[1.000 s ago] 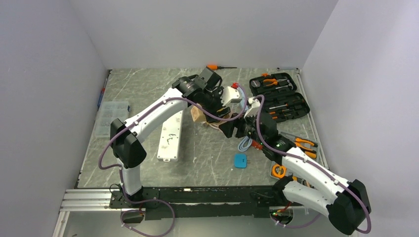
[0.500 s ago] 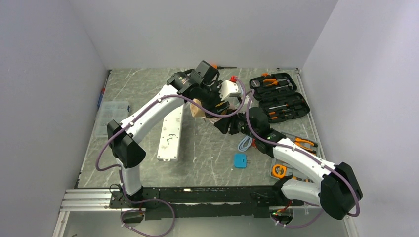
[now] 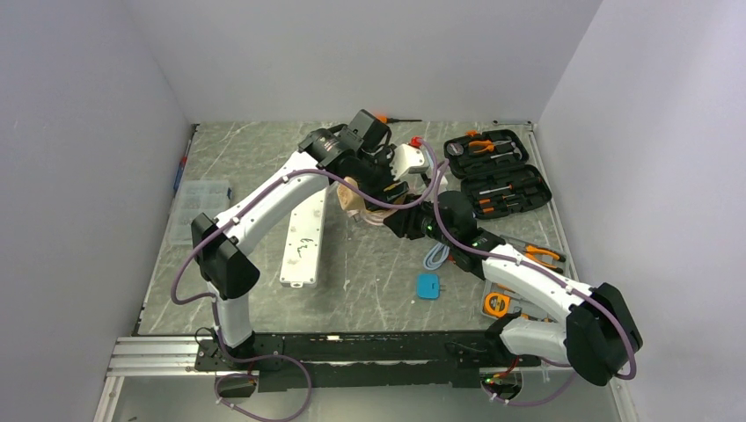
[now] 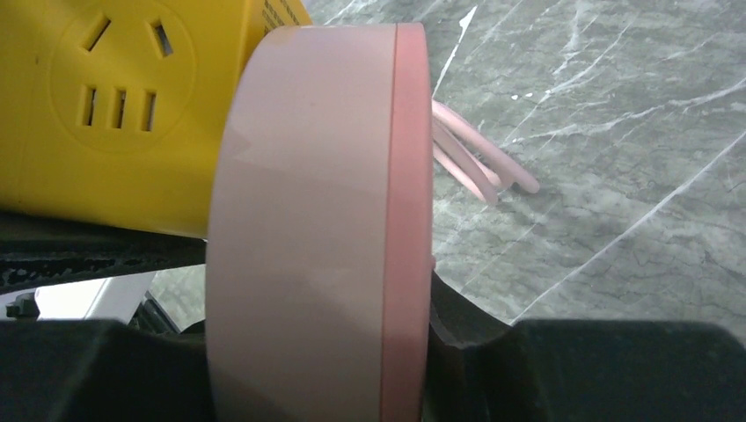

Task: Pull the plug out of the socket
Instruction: Remove the socket from the socket.

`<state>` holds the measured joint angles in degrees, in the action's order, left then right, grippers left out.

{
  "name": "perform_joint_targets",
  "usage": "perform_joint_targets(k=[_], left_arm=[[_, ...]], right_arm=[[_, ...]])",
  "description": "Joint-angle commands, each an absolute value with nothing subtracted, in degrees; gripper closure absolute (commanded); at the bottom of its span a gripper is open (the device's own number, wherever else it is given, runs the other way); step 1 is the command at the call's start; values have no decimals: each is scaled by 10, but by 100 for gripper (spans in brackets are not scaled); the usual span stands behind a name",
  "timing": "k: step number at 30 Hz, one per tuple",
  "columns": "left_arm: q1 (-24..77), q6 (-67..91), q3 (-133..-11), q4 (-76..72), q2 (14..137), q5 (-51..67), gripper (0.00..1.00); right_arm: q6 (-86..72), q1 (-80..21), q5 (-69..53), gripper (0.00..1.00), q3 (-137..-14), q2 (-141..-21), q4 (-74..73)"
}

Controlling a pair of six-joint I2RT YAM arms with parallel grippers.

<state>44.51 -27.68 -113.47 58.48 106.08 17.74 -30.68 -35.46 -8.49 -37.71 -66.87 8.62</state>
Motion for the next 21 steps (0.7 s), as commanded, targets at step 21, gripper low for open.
perform_joint_targets(k=[21], left_arm=[[472,-304,-1105,592,942,242,100]], right_arm=[[-332,-290,-1,100,-360,-688,113]])
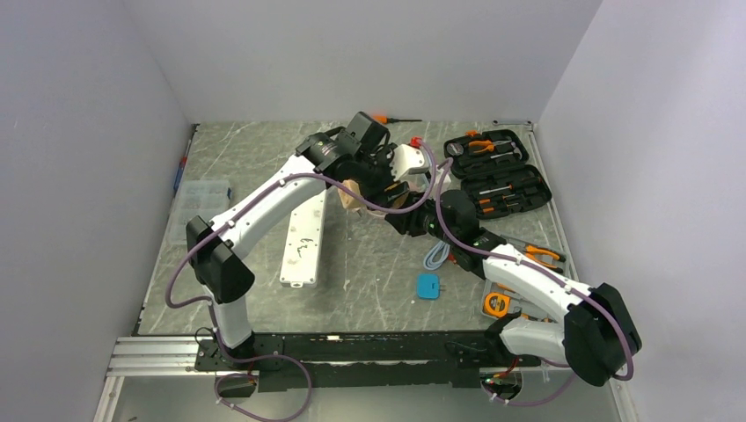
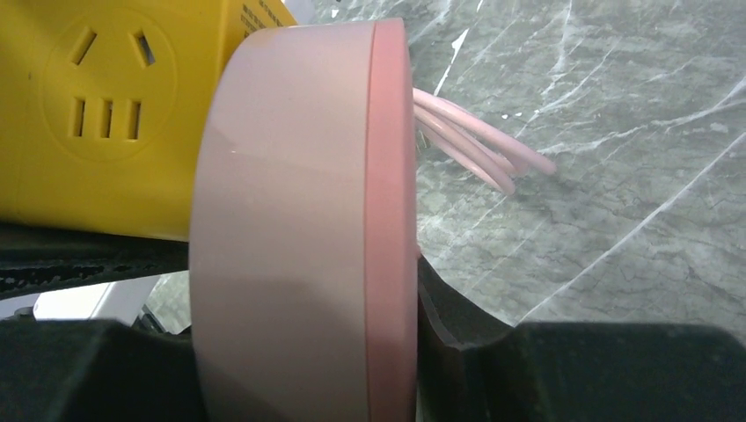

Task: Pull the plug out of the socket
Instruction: Remove the socket from the socket, then place the socket at the center of the board.

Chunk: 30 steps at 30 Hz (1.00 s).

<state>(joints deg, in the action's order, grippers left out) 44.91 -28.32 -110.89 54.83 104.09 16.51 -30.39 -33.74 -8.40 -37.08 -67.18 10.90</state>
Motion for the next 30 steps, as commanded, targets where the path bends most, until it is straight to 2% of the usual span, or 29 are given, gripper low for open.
perform_joint_targets(k=[1,11,19,25,30], left_arm=[[472,-306,-1098,594,934,240,100],[471,-323,-1070,613,891,231,100],[472,-320,-1077,616,883,242,100],[472,-312,-1076,614,886,255,100],[475,-309,-1075,614,889,260,100]], right_arm=[[-330,-287,6,100,-359,-692,110],[-305,-273,84,100,-357,-715,89],[-300,-272,98,100,-387,-768,94],[-316,-251,53,100,-468,-850,125],[-350,-231,6,100,-582,-974,129]])
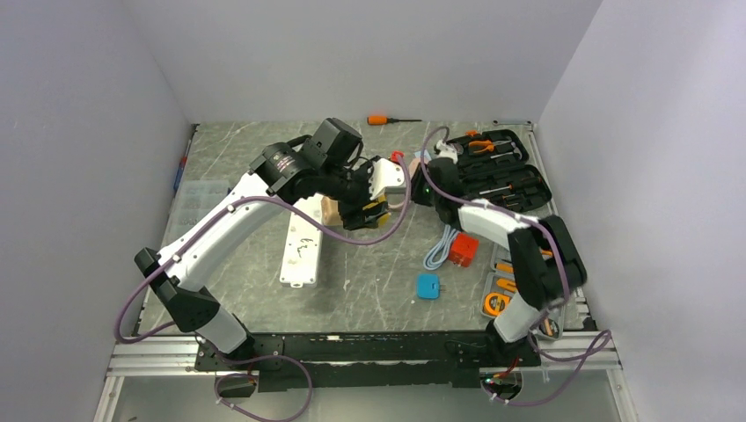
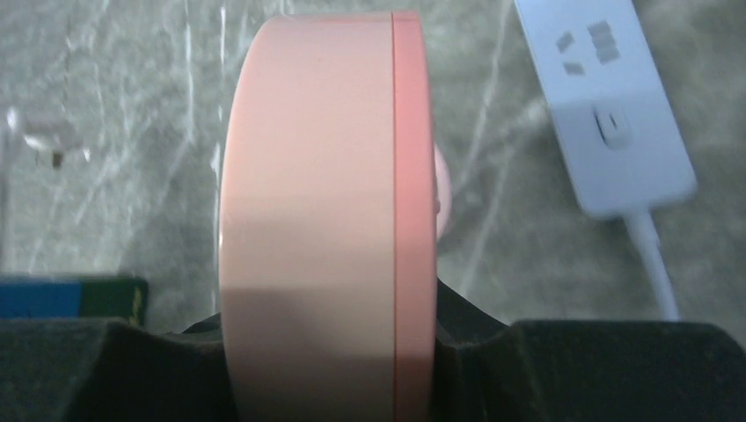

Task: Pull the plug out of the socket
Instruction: Place the socket at the center of the board.

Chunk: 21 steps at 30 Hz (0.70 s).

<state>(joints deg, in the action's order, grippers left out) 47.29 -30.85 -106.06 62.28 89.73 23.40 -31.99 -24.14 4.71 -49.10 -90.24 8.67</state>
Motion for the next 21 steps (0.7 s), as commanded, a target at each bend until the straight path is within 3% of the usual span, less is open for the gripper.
perform_joint_targets(k=[1,5,10,18,21], left_arm=[[476,-309,-1072,614,889,260,100],[479,-310,-1051,613,887,258,100],[486,-305,-1021,608,893,262,100],[501,-294,-1004,597,915,266,100],[502,-286,-998,586,926,268,100]], right_arm=[[-357,-228,4,100,-602,-995,121],[-397,-217,-11,97,-646,-1053,105],[-414,-214,-30,51,-637,-1072,101],[-407,-203,-22,4,-641,-1052,28],[-403,-196,-17,0,-618,-1004,14]])
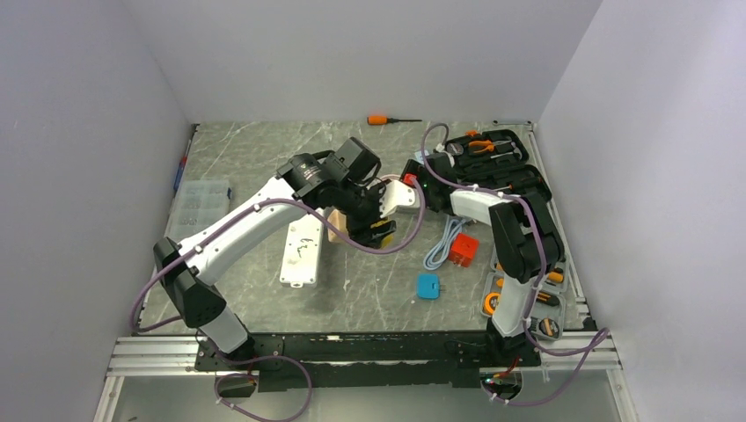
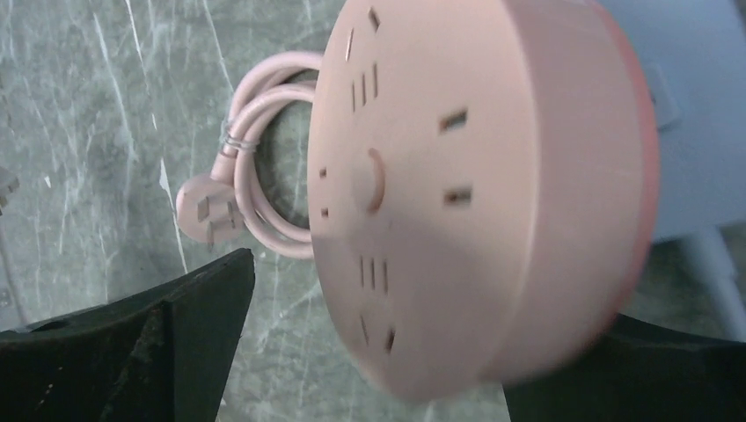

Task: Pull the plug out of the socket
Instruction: Place the socket at the center of the board, then place the plug at the center of the board.

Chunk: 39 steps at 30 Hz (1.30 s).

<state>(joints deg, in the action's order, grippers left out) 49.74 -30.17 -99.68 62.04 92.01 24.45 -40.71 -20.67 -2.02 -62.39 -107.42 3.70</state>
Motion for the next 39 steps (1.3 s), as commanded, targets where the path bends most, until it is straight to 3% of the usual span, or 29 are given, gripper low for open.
perform_joint_targets(k=[1,17,30,32,38,39], left_arm=[[502,-281,-995,582,931,267,100],[528,-208,-907,475,1064,234,100],[559,-129,-833,331,1118,209,96],[560,-117,-827,319,1122,216,91],[563,-102,-809,301,1126,225,36],[563,-104,-806,299,1126,228,35]], right_arm=[[-403,-192,-17,0,-609,-980,5],[-405,-137,81,0,-464,-640,-111],[-419,-111,89,0,-414,-572,-115],[-419,-110,90,0,-411,-568,-113],[-419,-108,86,0,-408,-569,-112],[-419,-108,86,0,-408,-569,-111]])
